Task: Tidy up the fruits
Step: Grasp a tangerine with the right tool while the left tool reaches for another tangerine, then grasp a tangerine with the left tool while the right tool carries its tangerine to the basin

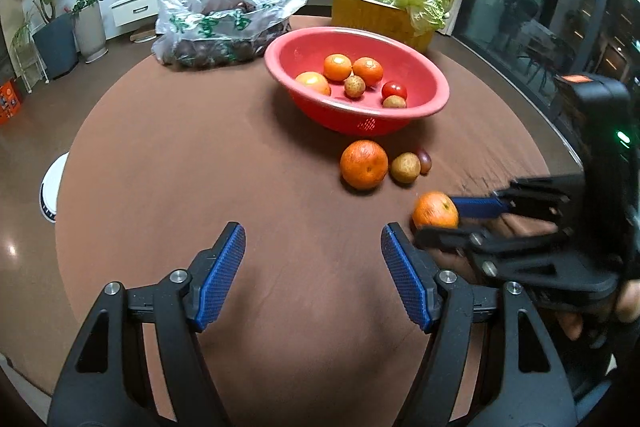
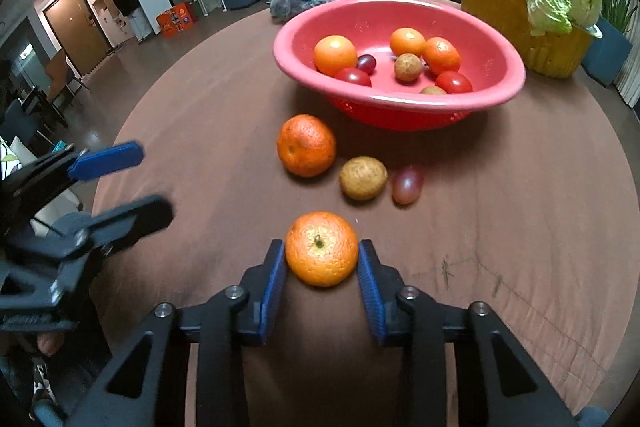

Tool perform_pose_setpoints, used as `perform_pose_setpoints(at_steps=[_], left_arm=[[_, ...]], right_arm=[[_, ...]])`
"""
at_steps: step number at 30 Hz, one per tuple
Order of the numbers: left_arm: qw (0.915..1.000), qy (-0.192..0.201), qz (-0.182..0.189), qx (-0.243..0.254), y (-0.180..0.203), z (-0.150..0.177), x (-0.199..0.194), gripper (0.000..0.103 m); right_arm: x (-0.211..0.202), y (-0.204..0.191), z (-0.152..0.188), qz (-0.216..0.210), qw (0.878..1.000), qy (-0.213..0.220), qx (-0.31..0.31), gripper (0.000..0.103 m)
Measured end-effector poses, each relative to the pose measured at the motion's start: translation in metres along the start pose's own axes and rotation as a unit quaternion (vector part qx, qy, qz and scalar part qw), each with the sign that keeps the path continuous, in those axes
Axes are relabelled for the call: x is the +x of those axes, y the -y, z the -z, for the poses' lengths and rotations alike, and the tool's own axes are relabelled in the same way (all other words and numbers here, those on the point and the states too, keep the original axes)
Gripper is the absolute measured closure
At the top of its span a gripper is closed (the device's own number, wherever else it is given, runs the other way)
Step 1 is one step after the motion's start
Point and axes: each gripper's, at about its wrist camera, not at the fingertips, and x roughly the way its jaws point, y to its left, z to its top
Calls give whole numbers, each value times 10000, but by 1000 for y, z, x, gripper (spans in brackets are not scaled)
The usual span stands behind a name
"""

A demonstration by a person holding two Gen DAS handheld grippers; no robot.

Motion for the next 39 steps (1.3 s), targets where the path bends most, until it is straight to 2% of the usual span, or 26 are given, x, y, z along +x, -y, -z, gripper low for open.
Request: perform_pose_setpoints(at_steps=[12, 17, 19, 26, 31, 36, 39], left_arm=[[9984, -323, 211, 404, 22, -44, 70, 35], [9967, -420, 490, 493, 26, -51, 84, 58], [9956, -441, 588, 573, 29, -49, 87, 69], [9951, -427, 644, 621, 32, -49, 87, 70], [9964, -301, 597, 518, 22, -48, 67, 70], [9981, -65, 456, 409, 11, -66, 45, 70], [9988, -9, 246, 430, 10, -80, 42, 70]], right_arm=[[-52, 51, 9, -89, 9964, 447, 712, 64], [-54, 61, 9, -115, 9953, 487, 826, 64], [-54, 60, 12, -130, 9952, 478, 844, 64], [-52, 63, 12, -204, 9951, 461, 852, 64], [-59, 66, 3, -155, 9953, 533, 794, 64], [-65, 73, -27, -14, 9959, 678, 600, 64], [-63, 77, -50, 54, 9960, 725, 513, 64]])
